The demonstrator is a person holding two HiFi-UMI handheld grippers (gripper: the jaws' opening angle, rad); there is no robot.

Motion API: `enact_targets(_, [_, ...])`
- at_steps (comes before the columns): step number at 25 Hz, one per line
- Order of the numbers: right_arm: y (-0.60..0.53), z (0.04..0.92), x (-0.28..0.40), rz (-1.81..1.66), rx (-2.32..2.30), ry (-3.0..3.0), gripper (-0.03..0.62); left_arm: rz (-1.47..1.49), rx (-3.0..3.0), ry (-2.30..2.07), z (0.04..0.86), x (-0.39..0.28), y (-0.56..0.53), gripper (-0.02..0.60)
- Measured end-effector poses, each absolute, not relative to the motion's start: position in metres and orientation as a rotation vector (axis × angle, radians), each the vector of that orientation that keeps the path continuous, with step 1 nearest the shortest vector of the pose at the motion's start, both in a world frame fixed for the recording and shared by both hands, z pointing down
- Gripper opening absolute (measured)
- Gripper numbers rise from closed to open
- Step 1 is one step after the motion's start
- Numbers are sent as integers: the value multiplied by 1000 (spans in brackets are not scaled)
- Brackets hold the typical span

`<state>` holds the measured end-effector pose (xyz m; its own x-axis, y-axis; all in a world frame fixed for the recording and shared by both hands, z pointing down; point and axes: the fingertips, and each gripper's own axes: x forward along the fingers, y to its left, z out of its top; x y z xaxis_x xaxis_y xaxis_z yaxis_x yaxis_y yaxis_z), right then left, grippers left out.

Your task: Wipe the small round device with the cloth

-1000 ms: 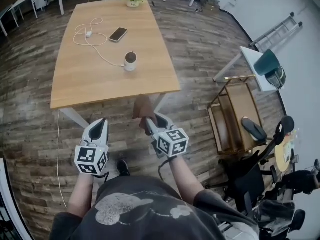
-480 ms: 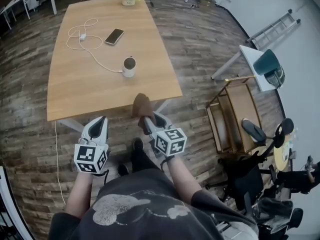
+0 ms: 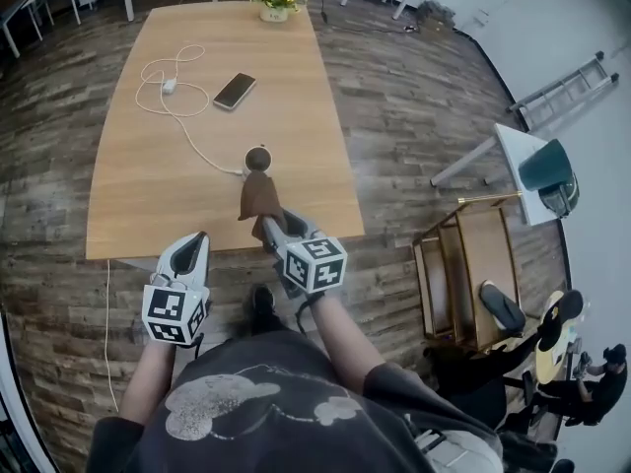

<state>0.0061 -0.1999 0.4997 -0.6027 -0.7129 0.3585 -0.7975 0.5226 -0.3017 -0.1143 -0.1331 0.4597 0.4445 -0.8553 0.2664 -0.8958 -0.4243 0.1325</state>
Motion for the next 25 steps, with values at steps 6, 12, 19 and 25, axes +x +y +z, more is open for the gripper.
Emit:
enact_targets(6, [-247,505,-10,601,1134,-2587,77,276,2445,-1563,455,-101,-175,20])
enact_targets(12, [-285,525,-13,717,1092,-2567,77,298,2389,-1621,460,-97,-207,20])
enact_targets(19, [-299,541,24,742,1096,-2525,77,303,2341,-1665,467,-89,-226,20])
enact_targets(25, [-306,551,72,737,1191,-2454,77,304,2328,-1683,470,-83,-238,20])
